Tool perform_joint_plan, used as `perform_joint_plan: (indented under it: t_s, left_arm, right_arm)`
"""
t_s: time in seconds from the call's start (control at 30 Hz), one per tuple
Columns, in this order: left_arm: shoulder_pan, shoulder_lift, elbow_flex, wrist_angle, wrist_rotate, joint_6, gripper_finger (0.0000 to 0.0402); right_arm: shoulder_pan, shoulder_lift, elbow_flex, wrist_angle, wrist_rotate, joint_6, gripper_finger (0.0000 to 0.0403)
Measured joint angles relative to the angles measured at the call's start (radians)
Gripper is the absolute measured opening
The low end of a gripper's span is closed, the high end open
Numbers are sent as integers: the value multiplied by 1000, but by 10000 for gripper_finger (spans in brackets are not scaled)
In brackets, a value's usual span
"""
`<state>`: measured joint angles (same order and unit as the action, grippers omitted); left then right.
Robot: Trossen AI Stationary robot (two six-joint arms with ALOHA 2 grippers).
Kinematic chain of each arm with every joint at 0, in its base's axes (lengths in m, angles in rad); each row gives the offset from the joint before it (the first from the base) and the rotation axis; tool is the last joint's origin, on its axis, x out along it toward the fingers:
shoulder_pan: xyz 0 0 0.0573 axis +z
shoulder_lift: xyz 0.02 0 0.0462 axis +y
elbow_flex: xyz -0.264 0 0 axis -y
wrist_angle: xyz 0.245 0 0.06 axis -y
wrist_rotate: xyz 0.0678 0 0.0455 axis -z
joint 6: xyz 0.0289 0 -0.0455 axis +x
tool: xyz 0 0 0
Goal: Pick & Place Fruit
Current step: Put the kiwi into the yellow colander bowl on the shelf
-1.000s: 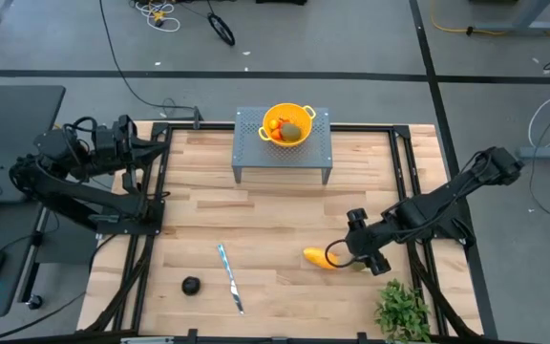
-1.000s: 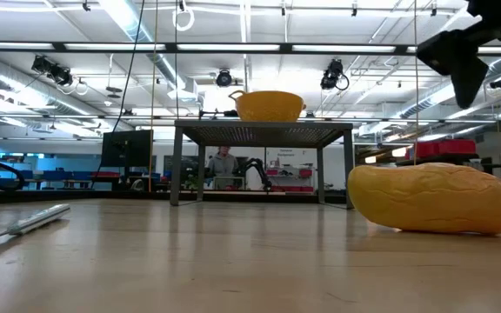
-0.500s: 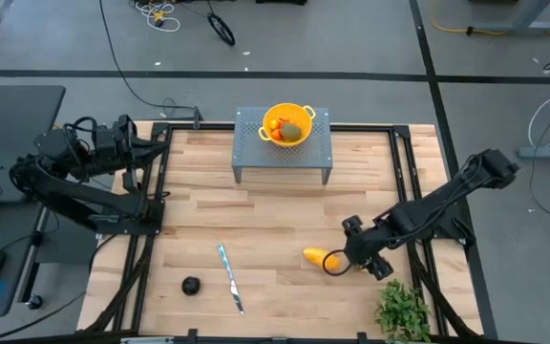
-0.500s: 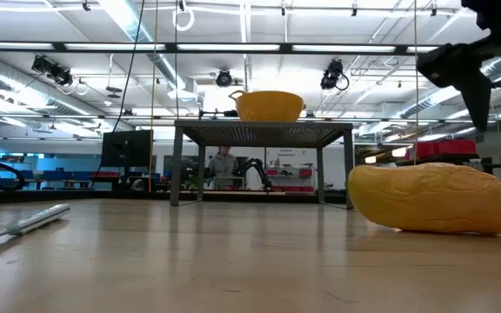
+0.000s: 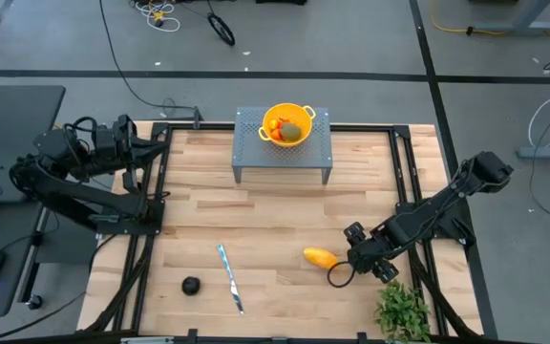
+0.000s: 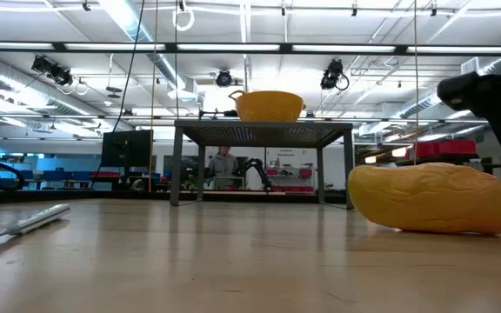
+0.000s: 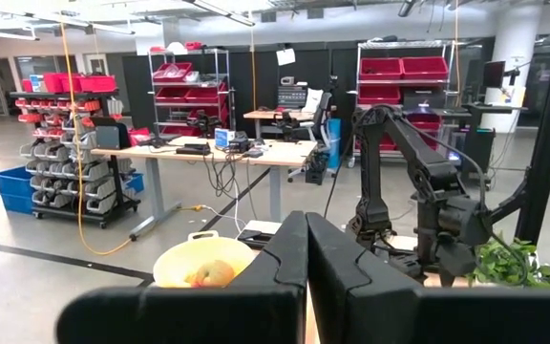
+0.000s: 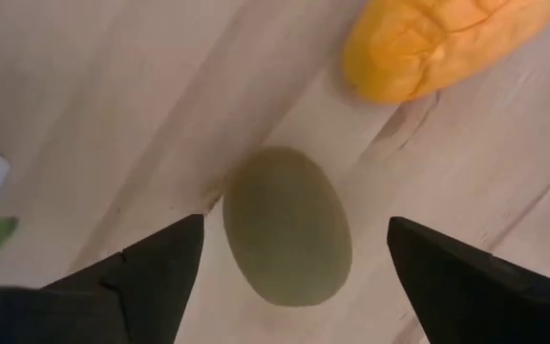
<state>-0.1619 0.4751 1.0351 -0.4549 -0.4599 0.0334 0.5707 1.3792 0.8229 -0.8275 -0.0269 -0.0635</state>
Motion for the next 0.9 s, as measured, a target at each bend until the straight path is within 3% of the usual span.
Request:
perform_joint_plan:
  t_s: [0.9]
  left_arm:
    - [0, 0, 0, 0, 0, -21, 2]
  right_arm:
    - [5, -1, -167, 200, -5, -16, 339]
